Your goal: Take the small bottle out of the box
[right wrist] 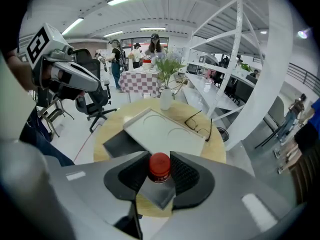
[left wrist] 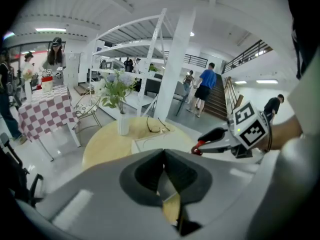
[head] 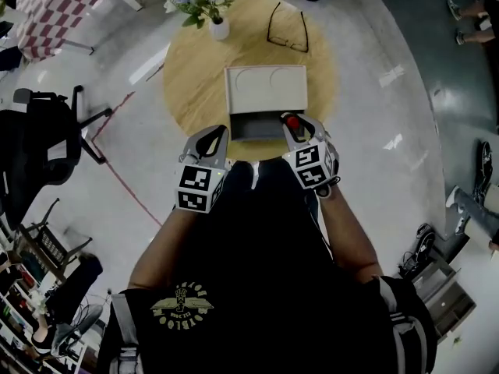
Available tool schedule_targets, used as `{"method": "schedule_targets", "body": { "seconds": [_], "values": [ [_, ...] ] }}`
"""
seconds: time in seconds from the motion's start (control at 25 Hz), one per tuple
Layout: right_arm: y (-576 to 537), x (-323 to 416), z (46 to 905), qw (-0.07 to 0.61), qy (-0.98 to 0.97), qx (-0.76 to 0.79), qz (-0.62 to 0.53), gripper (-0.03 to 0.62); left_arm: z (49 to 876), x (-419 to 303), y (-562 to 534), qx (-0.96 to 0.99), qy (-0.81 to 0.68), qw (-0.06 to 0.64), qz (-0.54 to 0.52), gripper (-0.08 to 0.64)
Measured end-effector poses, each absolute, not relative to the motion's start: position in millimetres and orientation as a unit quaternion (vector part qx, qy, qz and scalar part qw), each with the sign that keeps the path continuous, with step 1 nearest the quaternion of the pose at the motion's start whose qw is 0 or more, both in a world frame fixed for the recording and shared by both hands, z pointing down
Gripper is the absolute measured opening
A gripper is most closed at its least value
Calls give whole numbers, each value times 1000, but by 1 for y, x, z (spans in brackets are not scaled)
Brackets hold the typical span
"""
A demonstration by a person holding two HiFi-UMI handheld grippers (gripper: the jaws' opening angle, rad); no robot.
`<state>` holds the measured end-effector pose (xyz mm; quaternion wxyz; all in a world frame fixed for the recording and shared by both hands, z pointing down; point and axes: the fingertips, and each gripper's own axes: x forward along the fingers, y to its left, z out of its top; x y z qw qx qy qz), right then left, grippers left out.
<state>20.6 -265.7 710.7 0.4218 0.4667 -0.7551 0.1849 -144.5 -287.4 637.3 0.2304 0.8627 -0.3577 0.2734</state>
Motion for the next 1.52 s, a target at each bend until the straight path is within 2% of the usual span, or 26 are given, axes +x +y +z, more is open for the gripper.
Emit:
{"method": "schedule_targets", "body": {
  "seconds": [0.44, 0.72, 0.96, 1.32, 1.52],
  "values": [
    [-258, 21, 632, 440, -767, 436, 168, 141, 584, -108, -318, 893, -347, 205, 197, 0],
    [-250, 42, 600, 439, -784, 412, 155, 141, 561, -84, -324, 895, -357, 185, 192, 0],
    [-254, 77, 597, 425, -802, 394, 144, 141, 555, -72, -324, 872, -399, 183, 216, 0],
    [-258, 144, 600, 417, -833, 346, 110, 141, 544, 0, -302, 857, -436, 157, 227, 0],
    [-260, 165, 614, 422, -850, 300, 93, 141, 556, 8, -285, 826, -483, 176, 231, 0]
  ]
}}
